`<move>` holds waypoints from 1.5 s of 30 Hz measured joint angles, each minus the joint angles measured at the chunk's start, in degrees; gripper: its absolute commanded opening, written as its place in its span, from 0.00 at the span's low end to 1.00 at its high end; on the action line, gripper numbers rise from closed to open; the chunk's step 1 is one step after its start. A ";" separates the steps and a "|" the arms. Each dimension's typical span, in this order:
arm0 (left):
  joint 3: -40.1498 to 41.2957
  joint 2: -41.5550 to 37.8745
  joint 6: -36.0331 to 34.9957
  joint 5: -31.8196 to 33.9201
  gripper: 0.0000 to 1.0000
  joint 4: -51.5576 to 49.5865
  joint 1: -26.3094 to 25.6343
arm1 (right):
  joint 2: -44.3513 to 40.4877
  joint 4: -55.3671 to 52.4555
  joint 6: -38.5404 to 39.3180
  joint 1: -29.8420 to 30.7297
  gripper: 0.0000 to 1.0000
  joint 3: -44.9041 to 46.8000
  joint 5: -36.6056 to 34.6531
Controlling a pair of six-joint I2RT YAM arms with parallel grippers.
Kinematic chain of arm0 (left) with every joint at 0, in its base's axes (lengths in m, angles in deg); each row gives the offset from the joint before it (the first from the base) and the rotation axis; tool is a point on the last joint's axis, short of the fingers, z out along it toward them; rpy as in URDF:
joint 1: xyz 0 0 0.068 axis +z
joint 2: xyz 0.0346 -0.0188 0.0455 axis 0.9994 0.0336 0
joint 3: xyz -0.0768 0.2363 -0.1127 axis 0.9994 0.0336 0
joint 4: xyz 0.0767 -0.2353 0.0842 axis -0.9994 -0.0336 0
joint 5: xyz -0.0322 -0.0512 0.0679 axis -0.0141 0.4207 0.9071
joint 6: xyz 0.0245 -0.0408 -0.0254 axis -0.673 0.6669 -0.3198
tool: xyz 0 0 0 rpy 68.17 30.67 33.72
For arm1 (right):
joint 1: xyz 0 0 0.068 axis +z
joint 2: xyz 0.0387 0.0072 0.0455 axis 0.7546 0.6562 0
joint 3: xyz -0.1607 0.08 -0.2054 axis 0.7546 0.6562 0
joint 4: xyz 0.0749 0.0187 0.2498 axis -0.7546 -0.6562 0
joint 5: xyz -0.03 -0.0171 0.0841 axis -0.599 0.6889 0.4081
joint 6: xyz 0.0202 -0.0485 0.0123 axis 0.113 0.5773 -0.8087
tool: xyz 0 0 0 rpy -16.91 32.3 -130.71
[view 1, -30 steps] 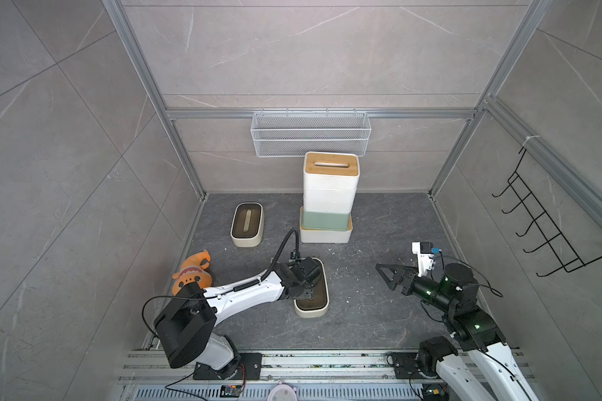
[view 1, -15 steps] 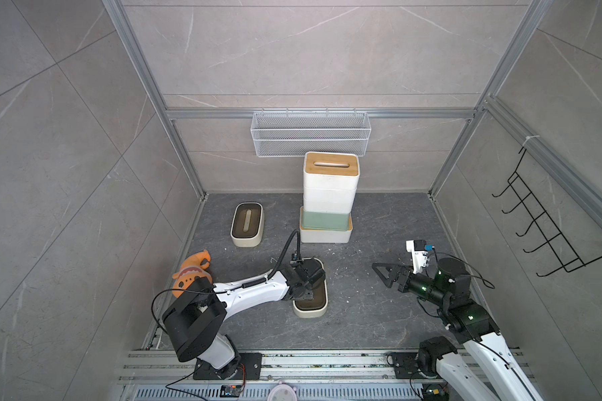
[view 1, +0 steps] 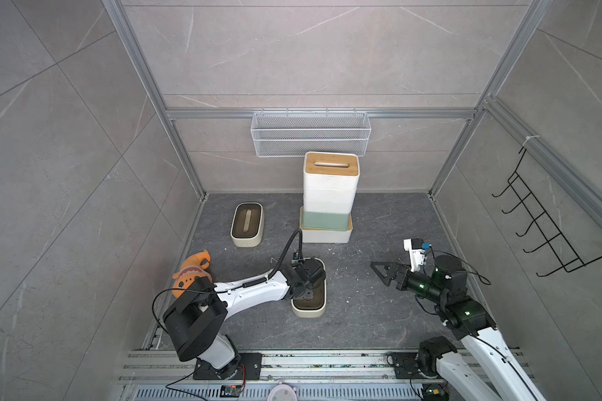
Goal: Stack the tissue boxes
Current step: Pick up the tissue box from the center of the board.
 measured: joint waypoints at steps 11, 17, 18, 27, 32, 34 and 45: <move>-0.79 0.00 -6.97 -1.77 0.50 1.70 0.00 | 1.05 1.79 -1.01 0.00 1.00 2.10 -0.04; -1.99 -0.13 -11.32 -3.69 0.48 5.03 0.00 | 2.95 3.23 -1.62 -0.02 1.00 2.82 0.52; -1.99 -0.17 -12.02 -3.91 0.48 5.49 0.00 | 3.32 3.45 -1.73 0.00 1.00 2.82 0.85; -1.99 -2.43 -17.79 -6.95 0.47 10.23 0.00 | 8.41 6.10 -3.26 -0.02 1.00 2.78 4.33; -1.99 -4.00 -19.37 -9.03 0.47 13.55 0.00 | 11.47 8.09 -4.35 0.00 1.00 2.78 6.49; -1.99 -4.31 -19.80 -9.90 0.46 14.34 0.00 | 12.79 9.22 -5.11 0.00 1.00 2.78 7.30; -1.99 -4.35 -21.00 -12.02 0.46 15.50 -0.39 | 20.24 15.28 -8.44 3.19 1.00 1.11 7.78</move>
